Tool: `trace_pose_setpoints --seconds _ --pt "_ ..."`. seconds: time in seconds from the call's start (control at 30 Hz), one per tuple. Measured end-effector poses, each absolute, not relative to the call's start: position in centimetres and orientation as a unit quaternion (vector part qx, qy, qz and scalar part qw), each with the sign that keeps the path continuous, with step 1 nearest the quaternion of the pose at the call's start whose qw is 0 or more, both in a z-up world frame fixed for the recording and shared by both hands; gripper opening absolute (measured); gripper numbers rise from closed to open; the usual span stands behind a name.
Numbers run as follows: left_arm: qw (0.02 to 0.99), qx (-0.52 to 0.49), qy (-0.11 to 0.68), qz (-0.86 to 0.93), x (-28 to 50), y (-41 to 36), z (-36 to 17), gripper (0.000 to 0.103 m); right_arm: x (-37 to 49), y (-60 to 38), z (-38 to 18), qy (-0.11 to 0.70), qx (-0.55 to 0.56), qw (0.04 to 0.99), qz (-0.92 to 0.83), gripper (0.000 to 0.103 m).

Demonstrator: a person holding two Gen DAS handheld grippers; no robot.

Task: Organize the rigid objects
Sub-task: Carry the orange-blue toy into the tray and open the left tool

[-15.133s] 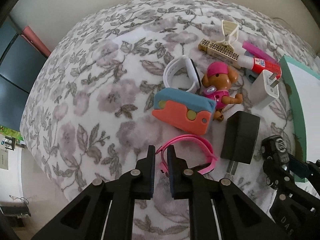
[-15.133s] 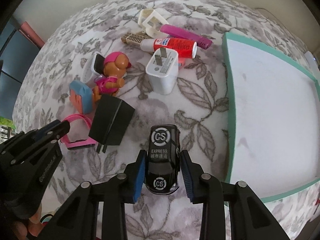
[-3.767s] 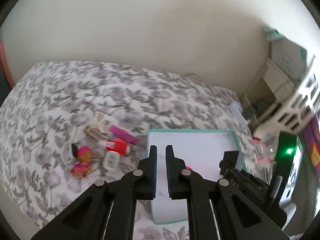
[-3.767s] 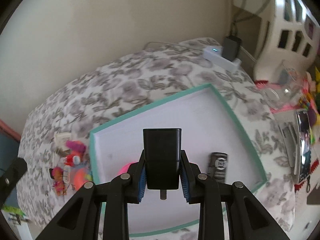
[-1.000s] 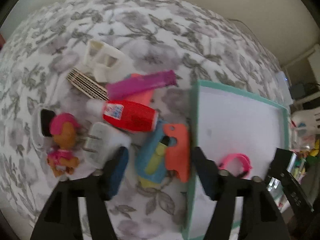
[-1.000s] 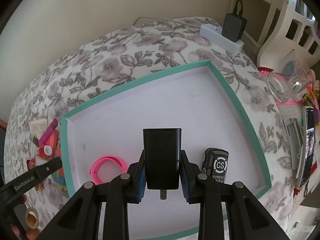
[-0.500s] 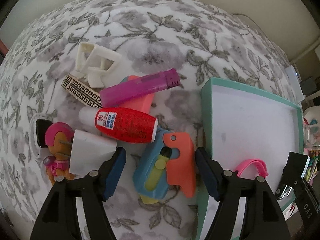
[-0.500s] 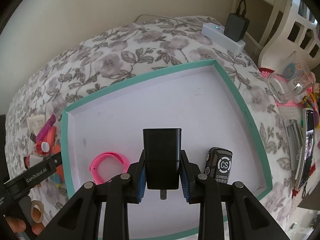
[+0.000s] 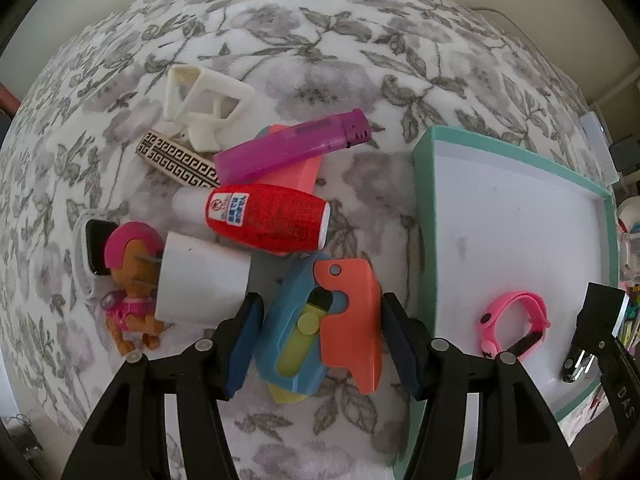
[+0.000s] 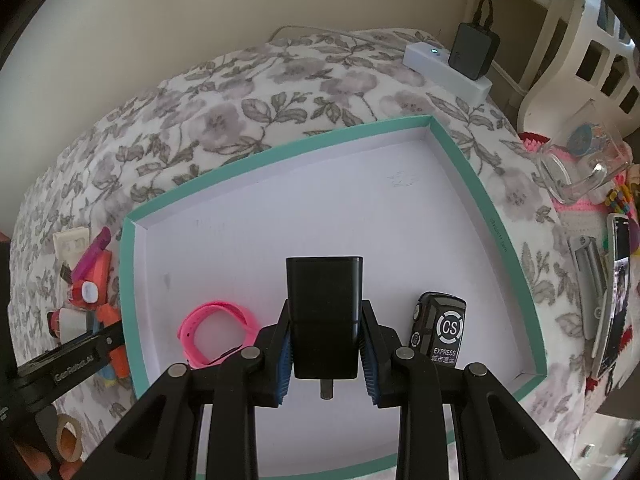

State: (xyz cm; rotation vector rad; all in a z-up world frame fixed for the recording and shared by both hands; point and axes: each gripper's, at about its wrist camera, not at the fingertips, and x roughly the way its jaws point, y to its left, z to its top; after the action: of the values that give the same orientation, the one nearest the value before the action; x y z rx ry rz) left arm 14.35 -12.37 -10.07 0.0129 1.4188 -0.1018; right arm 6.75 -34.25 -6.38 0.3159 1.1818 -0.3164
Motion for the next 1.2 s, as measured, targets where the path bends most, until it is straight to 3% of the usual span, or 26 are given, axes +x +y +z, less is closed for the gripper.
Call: trace_pose_setpoints --seconds 0.47,0.77,1.2 --pt "0.838 -0.012 0.534 -0.110 11.7 -13.9 0.8 0.061 6.3 -35.3 -3.4 0.510 0.154 0.830 -0.166 0.030" --pt "0.830 0.036 0.535 -0.154 12.1 -20.5 -3.1 0.061 6.1 -36.4 -6.2 0.539 0.155 0.809 -0.177 0.031" --pt "0.816 0.028 0.560 -0.140 13.1 -19.9 -6.1 0.062 6.5 -35.9 -7.5 0.557 0.144 0.800 -0.171 0.031"
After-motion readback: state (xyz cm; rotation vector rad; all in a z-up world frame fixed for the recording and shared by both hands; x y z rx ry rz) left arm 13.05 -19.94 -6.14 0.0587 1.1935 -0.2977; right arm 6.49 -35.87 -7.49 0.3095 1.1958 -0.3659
